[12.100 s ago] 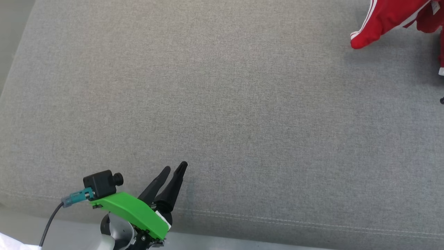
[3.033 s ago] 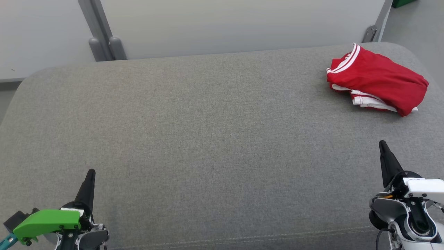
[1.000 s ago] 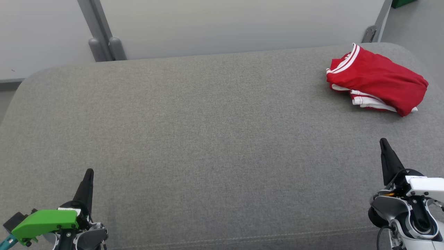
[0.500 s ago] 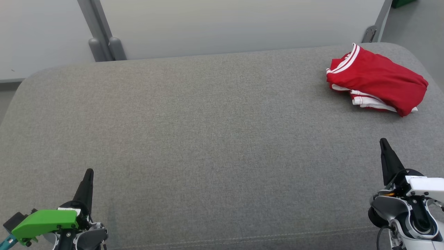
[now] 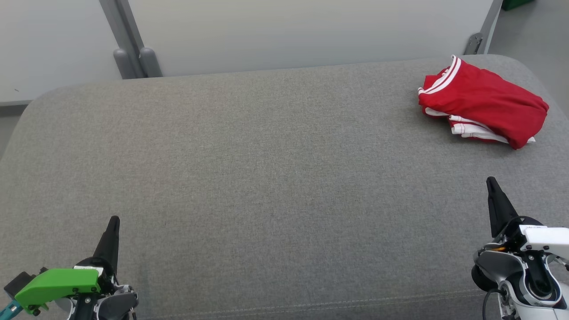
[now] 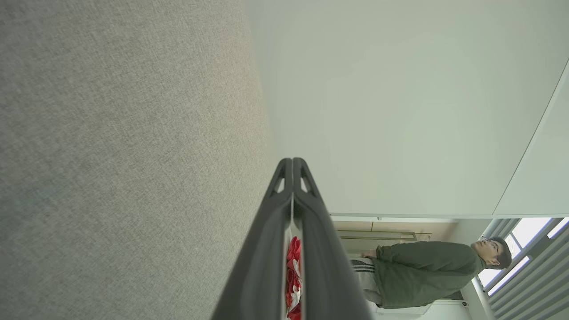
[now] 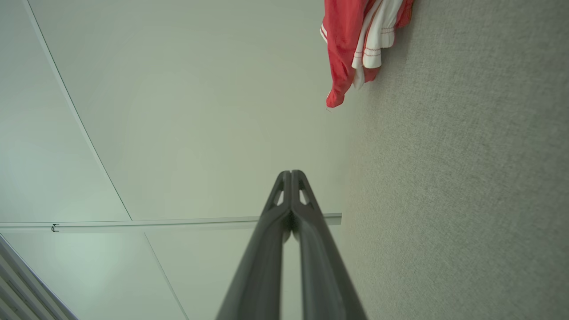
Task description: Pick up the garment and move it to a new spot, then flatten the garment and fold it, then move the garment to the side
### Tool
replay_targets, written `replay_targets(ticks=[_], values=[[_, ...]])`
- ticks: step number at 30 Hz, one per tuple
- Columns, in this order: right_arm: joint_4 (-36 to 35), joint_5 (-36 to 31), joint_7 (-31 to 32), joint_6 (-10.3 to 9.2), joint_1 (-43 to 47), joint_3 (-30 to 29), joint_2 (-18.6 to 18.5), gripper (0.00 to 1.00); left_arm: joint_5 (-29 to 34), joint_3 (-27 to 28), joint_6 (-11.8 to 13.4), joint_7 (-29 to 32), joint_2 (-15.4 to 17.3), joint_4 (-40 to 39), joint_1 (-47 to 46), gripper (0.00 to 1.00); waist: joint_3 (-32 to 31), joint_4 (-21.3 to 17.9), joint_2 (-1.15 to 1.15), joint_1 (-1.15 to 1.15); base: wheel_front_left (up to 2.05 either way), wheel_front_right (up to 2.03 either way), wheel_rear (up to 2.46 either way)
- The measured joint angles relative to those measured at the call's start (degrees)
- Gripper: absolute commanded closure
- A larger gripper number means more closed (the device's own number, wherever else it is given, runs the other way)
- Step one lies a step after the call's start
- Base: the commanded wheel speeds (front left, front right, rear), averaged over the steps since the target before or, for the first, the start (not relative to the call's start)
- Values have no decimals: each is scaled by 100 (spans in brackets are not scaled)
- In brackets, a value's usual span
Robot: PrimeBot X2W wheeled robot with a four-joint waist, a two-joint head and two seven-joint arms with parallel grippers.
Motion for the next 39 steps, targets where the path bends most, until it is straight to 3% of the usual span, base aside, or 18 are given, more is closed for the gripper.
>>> replay_targets(ticks=[39], values=[[-3, 0, 0, 0, 0, -10, 12, 100, 0, 15, 0, 1, -12, -1, -2, 100, 1, 0, 0, 0, 0, 0, 0]])
